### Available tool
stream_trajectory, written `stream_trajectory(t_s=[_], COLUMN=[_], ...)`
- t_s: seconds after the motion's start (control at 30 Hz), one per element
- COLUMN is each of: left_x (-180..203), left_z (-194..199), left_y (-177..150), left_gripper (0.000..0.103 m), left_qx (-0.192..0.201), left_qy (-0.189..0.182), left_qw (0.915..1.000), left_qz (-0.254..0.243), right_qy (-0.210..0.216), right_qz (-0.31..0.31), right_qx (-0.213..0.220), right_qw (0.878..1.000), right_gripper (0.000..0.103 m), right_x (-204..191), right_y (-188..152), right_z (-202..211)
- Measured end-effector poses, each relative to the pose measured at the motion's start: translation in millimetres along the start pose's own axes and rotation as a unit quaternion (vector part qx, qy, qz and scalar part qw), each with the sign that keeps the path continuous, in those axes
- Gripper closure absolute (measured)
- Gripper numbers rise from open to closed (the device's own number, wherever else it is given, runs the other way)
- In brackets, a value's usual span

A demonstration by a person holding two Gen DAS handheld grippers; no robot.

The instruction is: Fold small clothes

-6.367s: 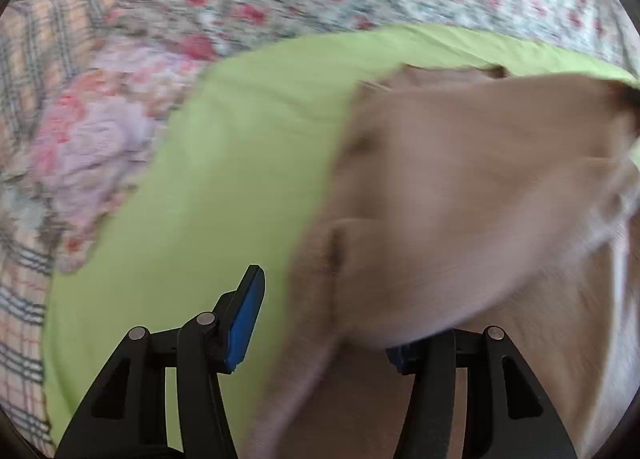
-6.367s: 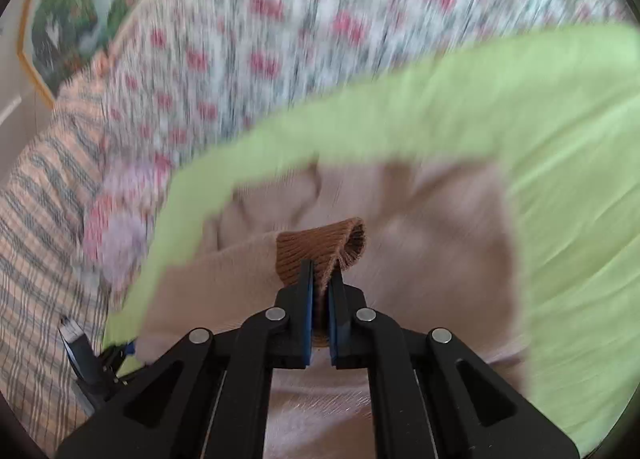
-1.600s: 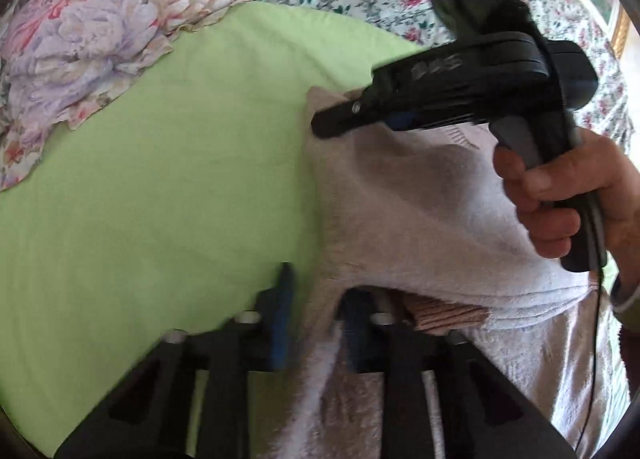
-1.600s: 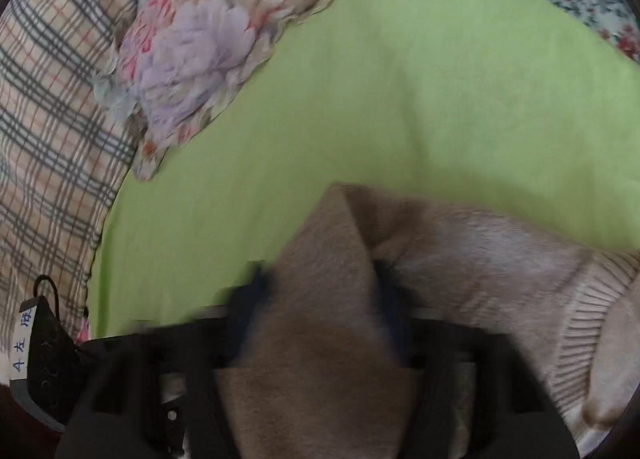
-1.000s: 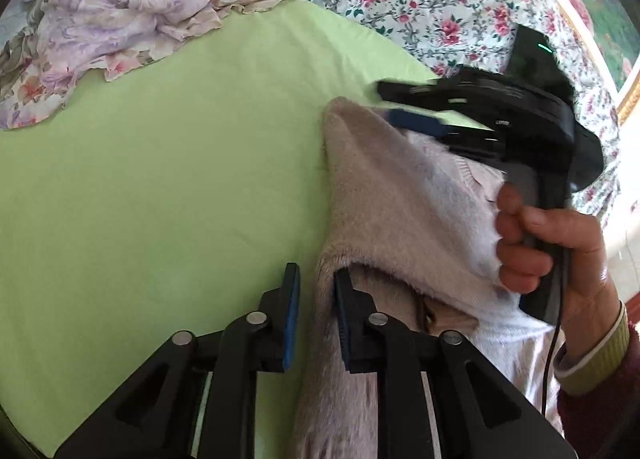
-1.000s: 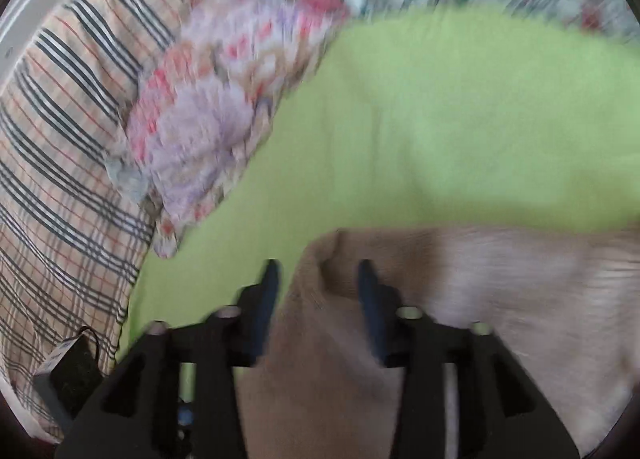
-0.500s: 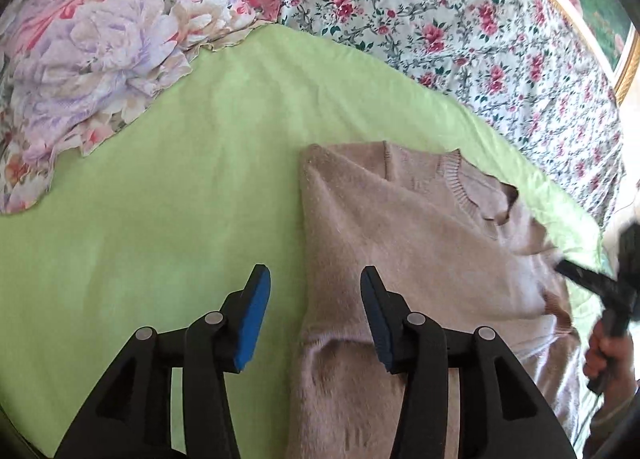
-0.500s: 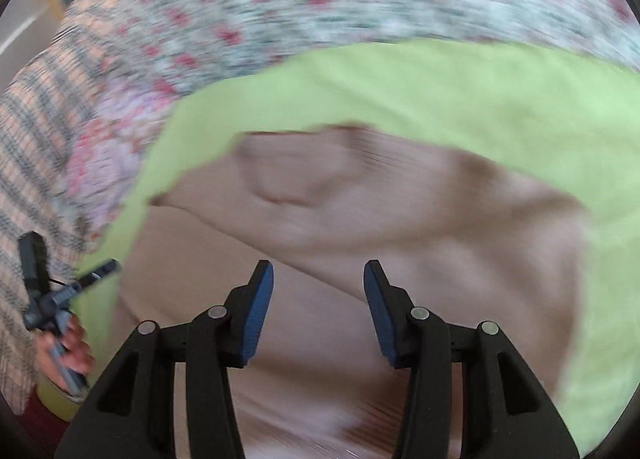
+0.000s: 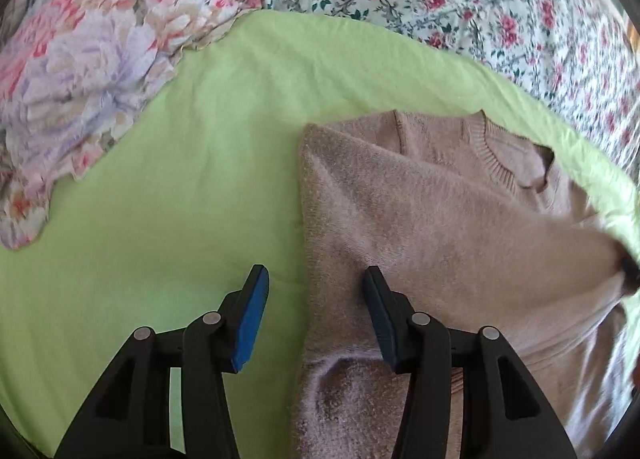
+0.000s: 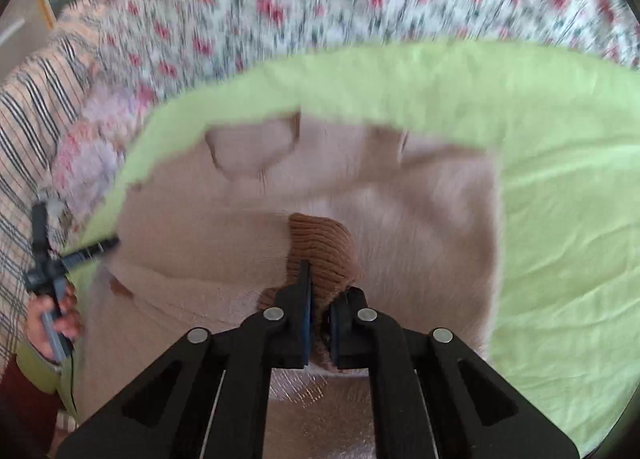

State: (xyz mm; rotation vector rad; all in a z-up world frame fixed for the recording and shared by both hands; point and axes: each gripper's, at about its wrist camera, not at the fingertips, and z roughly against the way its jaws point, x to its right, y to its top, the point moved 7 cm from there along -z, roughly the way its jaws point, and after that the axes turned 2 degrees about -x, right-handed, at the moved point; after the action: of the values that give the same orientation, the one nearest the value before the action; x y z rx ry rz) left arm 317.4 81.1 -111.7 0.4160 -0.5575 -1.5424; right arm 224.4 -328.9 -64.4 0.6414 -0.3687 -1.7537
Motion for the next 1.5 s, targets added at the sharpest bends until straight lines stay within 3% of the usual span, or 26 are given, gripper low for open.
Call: stream_trajectory(t_s=[0.17, 0.37, 0.5, 0.63, 1.07, 1.5], left_x=[3, -14, -18, -8, 10, 1], left_z=[-8, -7, 22, 51, 137, 165], left_y=[1, 5, -7, -36, -172, -267], left_gripper=[0.05, 0.048, 0.05, 0.049, 0.046, 0.046], left_qx=[-0.005, -0.002, 0.008, 0.004, -0.033, -0.075], left_qy=[0.01, 0.029, -0.003, -0.023, -0.08, -0.134], left_qw=[0.9999, 0.9995, 0.9995, 0.9995, 0.9962, 0.988], left_qz=[-0.004, 0.016, 0.03, 0.02, -0.005, 0.014], right_qy=[-0.041, -0.056, -0.028, -0.011, 0.02, 0.068], right_qz=[0.01, -0.018, -0.024, -0.027, -0.041, -0.055], right_qx=[-0.078, -0.038, -0.008, -0.003, -0.016, -0.034], right_qw=[0.996, 0.998, 0.999, 1.0, 0.999, 0.996], right_gripper=[0.094, 0.078, 0.073, 0.068, 0.058, 0.057], right_x=[12, 25, 18, 13, 2, 4], right_y=[-31, -29, -35, -52, -142, -226], right_z=[-38, -5, 32, 58, 120, 165])
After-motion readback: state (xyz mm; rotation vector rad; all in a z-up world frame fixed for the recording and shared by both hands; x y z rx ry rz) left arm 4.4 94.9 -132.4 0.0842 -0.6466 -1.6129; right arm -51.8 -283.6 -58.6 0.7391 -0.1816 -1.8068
